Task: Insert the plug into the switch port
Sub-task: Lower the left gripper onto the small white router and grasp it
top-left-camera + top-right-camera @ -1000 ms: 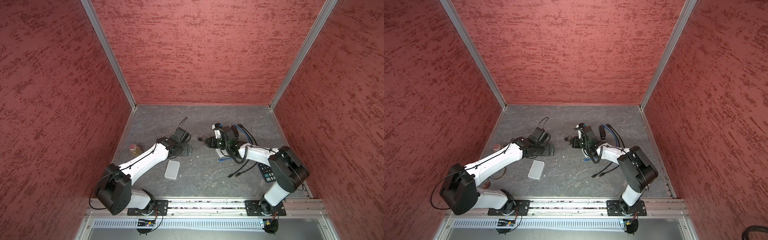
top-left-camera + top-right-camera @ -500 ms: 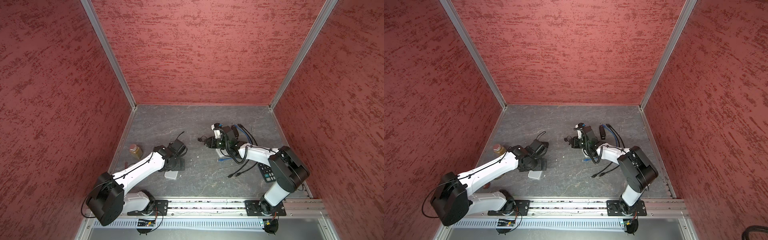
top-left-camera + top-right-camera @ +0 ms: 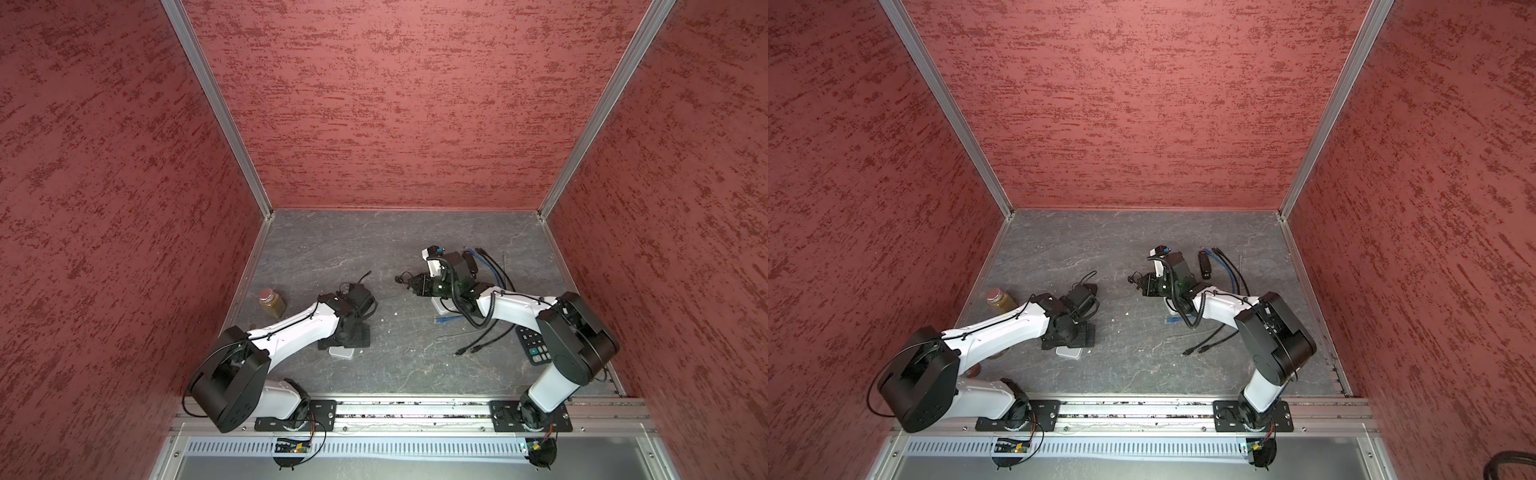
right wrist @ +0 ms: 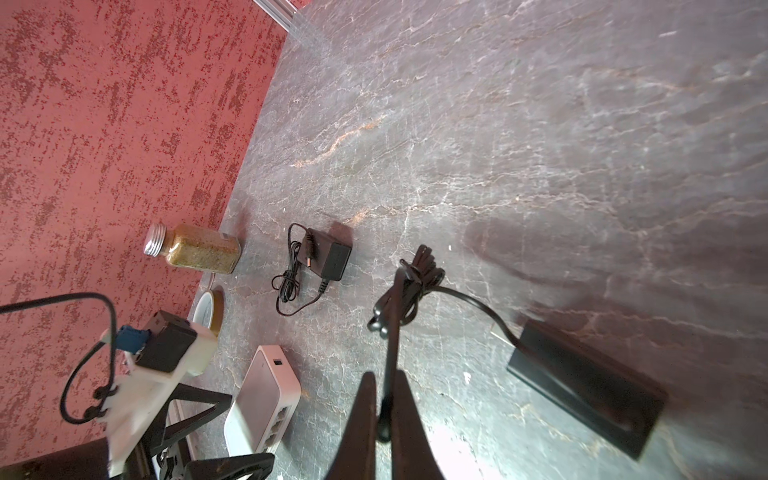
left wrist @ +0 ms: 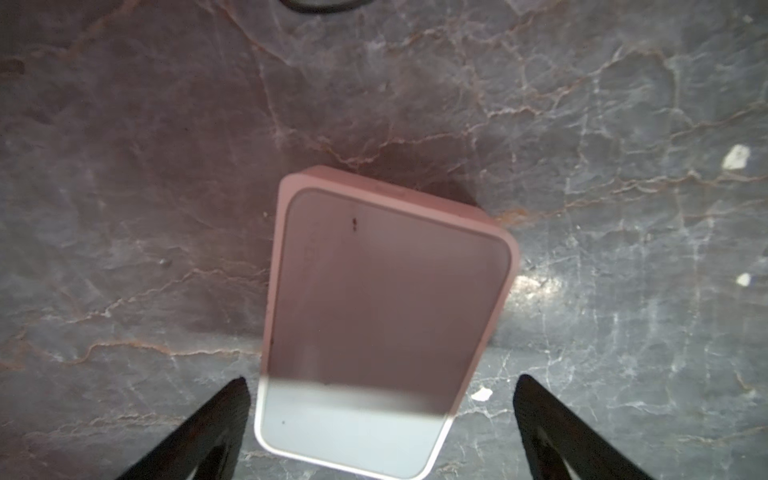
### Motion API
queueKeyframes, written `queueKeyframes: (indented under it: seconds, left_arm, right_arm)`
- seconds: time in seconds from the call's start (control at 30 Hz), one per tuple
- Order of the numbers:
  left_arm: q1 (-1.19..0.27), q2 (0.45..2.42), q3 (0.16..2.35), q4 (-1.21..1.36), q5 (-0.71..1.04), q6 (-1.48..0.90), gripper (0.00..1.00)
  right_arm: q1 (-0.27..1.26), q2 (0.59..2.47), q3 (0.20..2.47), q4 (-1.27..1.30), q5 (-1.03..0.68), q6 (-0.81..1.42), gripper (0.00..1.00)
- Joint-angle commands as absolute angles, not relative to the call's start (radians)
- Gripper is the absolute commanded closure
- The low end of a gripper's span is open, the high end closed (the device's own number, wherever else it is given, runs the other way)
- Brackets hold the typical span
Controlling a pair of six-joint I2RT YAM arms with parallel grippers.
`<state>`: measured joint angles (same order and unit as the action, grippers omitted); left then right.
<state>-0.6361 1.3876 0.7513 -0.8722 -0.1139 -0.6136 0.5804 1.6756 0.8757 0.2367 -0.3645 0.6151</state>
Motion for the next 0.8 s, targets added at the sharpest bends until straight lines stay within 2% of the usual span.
queueKeyframes:
  seconds: [0.0, 0.3, 0.4, 0.53, 0.77]
  left_arm:
    - [-0.622, 1.414, 0.745, -0.828, -0.123, -0.601, 0.03]
    - [-0.61, 1.475, 0.749, -0.789, -0.111, -0.581, 0.13]
    - [-0.612, 1.483, 0.746, -0.771, -0.105, -0.585, 0.19]
    - [-0.626, 1.48, 0.745, -0.747, -0.118, -0.583, 0.35]
    - [-0.706, 1.421, 0.737, -0.637, -0.194, -0.558, 0.47]
  right_arm:
    - [0.574, 1.686, 0.862, 0.265, -0.379, 0.636, 1.0]
    - [0.574, 1.681, 0.858, 0.258, -0.371, 0.637, 1.0]
    - [0.574, 1.68, 0.859, 0.258, -0.372, 0.638, 1.0]
    - [0.574, 1.673, 0.862, 0.25, -0.376, 0.638, 1.0]
    - [0.569, 1.653, 0.86, 0.254, -0.416, 0.642, 1.0]
